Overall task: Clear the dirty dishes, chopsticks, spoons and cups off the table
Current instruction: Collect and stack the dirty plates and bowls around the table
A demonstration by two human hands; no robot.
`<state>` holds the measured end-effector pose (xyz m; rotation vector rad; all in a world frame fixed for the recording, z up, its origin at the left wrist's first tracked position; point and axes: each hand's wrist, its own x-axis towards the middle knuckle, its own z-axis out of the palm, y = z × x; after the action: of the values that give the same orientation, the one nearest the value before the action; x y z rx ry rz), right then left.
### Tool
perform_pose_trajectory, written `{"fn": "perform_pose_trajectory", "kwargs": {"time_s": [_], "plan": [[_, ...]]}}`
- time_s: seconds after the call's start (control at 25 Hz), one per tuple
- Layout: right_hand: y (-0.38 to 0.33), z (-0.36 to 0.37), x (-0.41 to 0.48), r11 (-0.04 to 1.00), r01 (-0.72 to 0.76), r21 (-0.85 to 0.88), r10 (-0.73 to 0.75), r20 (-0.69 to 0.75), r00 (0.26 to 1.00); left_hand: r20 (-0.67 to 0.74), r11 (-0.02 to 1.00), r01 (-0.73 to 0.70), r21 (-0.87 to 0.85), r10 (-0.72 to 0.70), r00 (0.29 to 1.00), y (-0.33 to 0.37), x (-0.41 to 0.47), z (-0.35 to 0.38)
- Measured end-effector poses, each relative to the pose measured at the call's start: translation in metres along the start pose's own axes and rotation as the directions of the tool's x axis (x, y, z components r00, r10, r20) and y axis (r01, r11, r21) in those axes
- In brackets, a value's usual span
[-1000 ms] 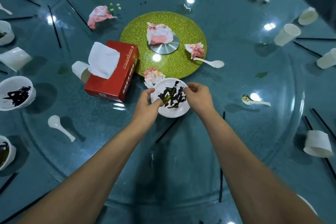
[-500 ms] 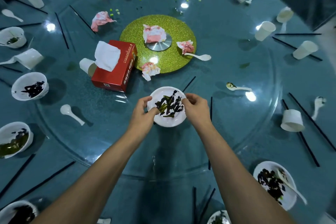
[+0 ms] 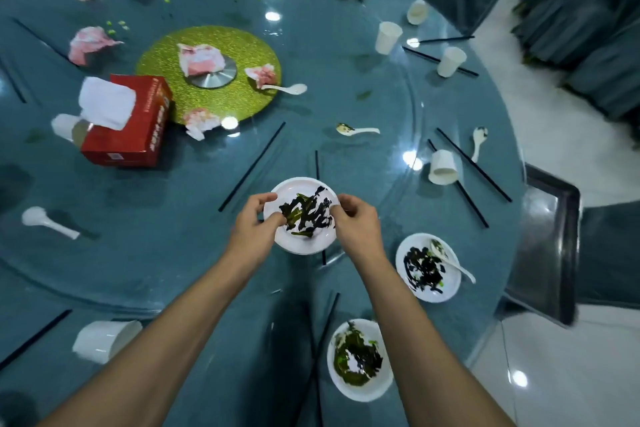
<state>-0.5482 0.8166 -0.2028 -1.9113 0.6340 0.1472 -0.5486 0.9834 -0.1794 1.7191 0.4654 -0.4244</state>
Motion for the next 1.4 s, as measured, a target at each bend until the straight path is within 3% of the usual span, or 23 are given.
{"fn": "perform_pose_trajectory", "kwargs": {"time_s": [0.48,0.76,1.4], "plan": [[0.077,-0.086,-0.039,0.988,-0.116,0.098,0.133,-0.191,0.973,0.201,0.993,-0.073,0.096,0.052,0.978,-0.014,-0.044,0.087],[0.096,-0.096,-0.072,0.983,-0.132,0.127,0.155,-0.185,0.97,0.219,0.991,-0.076,0.107,0.051,0.974,-0.023,-0.078,0.092],[0.145,-0.162,-0.195,0.957,-0.159,0.242,0.231,-0.312,0.921,0.418,0.972,-0.173,0.158,0.093,0.904,-0.056,-0.186,0.117]]}}
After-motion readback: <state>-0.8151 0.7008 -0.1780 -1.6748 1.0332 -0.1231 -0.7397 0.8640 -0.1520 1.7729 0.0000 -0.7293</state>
